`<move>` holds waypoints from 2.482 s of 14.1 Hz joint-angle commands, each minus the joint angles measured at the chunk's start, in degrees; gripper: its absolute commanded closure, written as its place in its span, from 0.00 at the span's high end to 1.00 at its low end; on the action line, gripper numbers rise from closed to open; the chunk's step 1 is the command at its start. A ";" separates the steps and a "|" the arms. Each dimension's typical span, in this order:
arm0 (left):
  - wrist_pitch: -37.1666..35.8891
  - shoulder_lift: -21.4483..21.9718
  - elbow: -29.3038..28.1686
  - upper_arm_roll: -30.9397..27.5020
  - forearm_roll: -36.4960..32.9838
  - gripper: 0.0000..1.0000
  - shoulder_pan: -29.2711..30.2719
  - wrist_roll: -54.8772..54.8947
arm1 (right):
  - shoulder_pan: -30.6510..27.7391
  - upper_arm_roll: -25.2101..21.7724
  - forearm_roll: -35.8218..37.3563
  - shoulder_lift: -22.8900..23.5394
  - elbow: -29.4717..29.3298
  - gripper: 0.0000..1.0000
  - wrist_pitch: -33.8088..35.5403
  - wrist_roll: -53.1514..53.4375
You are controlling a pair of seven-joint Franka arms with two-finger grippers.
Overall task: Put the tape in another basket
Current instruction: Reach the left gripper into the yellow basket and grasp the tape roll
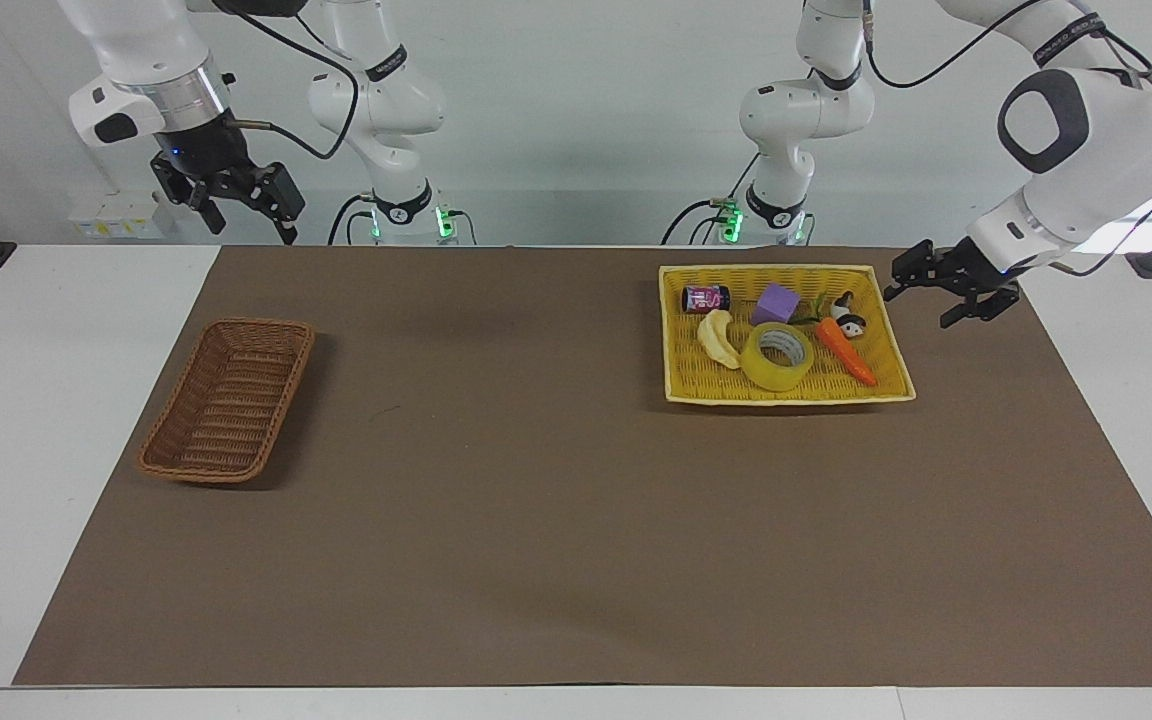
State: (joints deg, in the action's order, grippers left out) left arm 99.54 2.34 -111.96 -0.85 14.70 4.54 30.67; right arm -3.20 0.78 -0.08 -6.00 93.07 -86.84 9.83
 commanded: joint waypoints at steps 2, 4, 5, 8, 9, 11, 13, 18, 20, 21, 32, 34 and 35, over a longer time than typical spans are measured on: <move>10.04 4.34 -12.47 -0.38 1.38 1.00 -1.99 0.00 | -0.22 -0.16 -1.06 -0.50 0.63 1.00 -0.69 -1.39; 15.57 4.25 -16.86 -0.38 1.65 1.00 -3.74 -2.18 | -0.22 -0.16 -1.06 -0.50 0.63 1.00 -0.69 -1.39; 18.56 4.17 -19.06 -0.38 1.73 1.00 -4.70 -4.46 | -0.22 -0.16 -1.06 -0.50 0.63 1.00 -0.69 -1.48; 24.55 3.81 -23.46 -0.38 1.74 0.90 -8.65 -12.01 | -0.22 -0.16 -1.06 -0.50 0.63 1.00 -0.69 -1.39; 26.13 3.81 -24.61 -0.47 1.74 0.86 -10.15 -13.78 | -0.22 -0.16 -1.06 -0.50 0.63 1.00 -0.69 -1.39; 28.33 3.46 -26.80 -0.38 1.74 0.72 -10.60 -14.67 | -0.22 -0.16 -1.06 -0.50 0.63 1.00 -0.69 -1.39; 31.75 2.94 -29.00 -0.38 1.74 0.68 -11.83 -15.46 | -0.22 -0.16 -1.06 -0.50 0.63 1.00 -0.69 -1.39; 35.38 1.62 -30.86 -0.38 1.74 0.41 -13.59 -16.43 | -0.22 -0.16 -1.06 -0.50 0.63 1.00 -0.69 -1.39; 33.71 1.70 -30.69 -0.47 1.74 0.00 -13.68 -19.06 | -0.22 -0.16 -1.06 -0.50 0.63 1.00 -0.69 -1.39; 33.01 1.62 -30.34 -0.47 1.74 0.00 -13.68 -19.77 | -0.22 -0.16 -1.06 -0.50 0.63 1.00 -0.69 -1.39; 14.81 1.18 -7.58 -0.29 1.56 0.00 -13.05 -38.04 | -0.22 -0.25 -1.06 -0.50 0.63 1.00 -0.69 -1.39; 14.64 -0.92 -4.34 -0.12 1.65 0.00 -16.12 -45.40 | -0.22 -0.16 -1.06 -0.50 0.63 1.00 -0.69 -1.39; 14.72 -1.45 -3.71 0.06 1.91 0.00 -17.88 -47.09 | -0.22 -0.16 -1.06 -0.50 0.63 1.00 -0.69 -1.39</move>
State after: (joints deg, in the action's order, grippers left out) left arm 115.75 3.22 -119.37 -0.52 15.75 -9.82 -11.62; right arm -3.20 0.78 -0.08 -6.00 93.07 -86.84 9.83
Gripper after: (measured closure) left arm 0.775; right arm 0.000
